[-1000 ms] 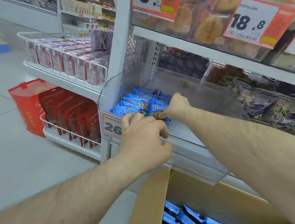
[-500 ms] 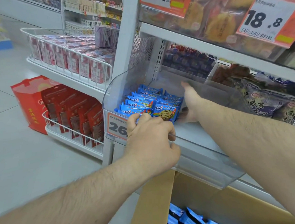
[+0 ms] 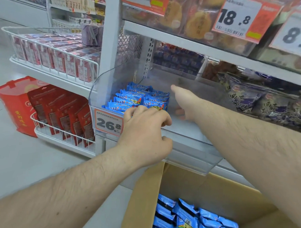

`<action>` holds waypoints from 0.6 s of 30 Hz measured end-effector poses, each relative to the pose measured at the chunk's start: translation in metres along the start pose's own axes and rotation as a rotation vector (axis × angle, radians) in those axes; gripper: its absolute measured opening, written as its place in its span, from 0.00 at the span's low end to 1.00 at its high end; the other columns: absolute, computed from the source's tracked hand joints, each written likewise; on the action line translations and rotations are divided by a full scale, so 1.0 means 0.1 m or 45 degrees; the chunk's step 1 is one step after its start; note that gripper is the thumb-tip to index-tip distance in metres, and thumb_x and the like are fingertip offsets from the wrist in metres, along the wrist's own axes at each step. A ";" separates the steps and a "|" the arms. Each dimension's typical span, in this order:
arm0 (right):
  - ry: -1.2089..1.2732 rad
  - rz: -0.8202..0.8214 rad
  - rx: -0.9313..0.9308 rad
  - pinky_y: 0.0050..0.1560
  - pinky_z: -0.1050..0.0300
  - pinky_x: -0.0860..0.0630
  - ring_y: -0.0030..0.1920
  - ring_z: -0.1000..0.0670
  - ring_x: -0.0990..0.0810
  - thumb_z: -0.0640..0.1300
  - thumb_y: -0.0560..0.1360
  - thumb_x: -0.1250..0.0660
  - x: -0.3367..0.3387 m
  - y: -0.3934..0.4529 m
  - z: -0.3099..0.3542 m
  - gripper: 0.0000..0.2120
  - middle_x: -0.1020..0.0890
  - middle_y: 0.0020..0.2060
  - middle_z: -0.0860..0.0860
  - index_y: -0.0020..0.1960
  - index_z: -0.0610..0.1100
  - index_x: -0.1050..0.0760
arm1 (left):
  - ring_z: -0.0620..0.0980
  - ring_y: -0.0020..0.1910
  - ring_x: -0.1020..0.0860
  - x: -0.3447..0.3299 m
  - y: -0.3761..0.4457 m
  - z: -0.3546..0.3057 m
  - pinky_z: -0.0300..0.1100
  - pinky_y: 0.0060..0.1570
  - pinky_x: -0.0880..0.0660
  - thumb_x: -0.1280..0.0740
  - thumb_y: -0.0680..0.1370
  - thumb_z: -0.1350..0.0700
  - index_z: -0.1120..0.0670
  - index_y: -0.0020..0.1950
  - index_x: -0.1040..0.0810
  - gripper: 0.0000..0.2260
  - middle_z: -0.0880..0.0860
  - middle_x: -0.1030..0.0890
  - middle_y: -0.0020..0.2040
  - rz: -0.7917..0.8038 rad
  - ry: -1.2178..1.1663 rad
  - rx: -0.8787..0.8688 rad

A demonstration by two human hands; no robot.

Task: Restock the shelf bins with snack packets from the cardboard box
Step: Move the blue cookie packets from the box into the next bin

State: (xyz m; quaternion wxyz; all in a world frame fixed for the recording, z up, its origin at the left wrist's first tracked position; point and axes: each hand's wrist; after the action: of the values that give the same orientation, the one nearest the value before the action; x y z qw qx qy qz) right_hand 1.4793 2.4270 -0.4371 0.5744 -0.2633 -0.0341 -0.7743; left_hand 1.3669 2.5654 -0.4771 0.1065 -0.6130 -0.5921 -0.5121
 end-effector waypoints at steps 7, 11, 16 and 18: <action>-0.523 -0.582 1.071 0.38 0.54 0.30 0.36 0.48 0.25 0.42 0.67 0.36 0.44 -0.82 -0.45 0.04 0.23 0.31 0.53 0.35 0.45 0.25 | 0.45 0.36 0.33 -0.22 -0.24 -0.39 0.42 0.37 0.30 0.41 0.65 0.51 0.50 0.40 0.27 0.07 0.44 0.28 0.37 0.030 -0.314 -0.341; -0.535 -0.676 1.642 0.36 0.51 0.32 0.32 0.43 0.28 0.40 0.64 0.38 0.65 -1.18 -0.97 0.04 0.25 0.29 0.47 0.33 0.40 0.27 | 0.50 0.39 0.25 -0.43 -0.40 -0.53 0.43 0.39 0.27 0.37 0.67 0.54 0.49 0.39 0.26 0.03 0.45 0.26 0.36 0.419 -0.280 -0.215; -0.475 -0.502 1.471 0.37 0.57 0.33 0.33 0.48 0.30 0.39 0.64 0.38 0.76 -1.30 -2.04 0.05 0.26 0.28 0.47 0.32 0.39 0.27 | 0.43 0.35 0.27 -0.81 -0.59 -0.46 0.41 0.38 0.28 0.36 0.67 0.56 0.45 0.36 0.30 0.06 0.42 0.26 0.32 0.890 -0.201 -0.165; -0.559 -0.406 1.075 0.39 0.59 0.31 0.35 0.51 0.29 0.41 0.65 0.38 0.76 -1.19 -2.59 0.05 0.24 0.30 0.50 0.33 0.41 0.26 | 0.41 0.39 0.25 -0.93 -0.65 -0.46 0.41 0.43 0.25 0.35 0.69 0.57 0.44 0.41 0.27 0.07 0.41 0.23 0.36 1.056 -0.177 -0.118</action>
State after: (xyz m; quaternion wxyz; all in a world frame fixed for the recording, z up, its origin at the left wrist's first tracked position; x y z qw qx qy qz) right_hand 1.2606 2.3091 -0.5964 0.4845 -0.1560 -0.5044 -0.6975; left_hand 1.3104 2.4919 -0.5568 0.2357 -0.8365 -0.2774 -0.4096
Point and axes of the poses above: each hand's wrist, its own y-axis towards the middle knuckle, its own x-axis out of the back of the hand, z = x × y
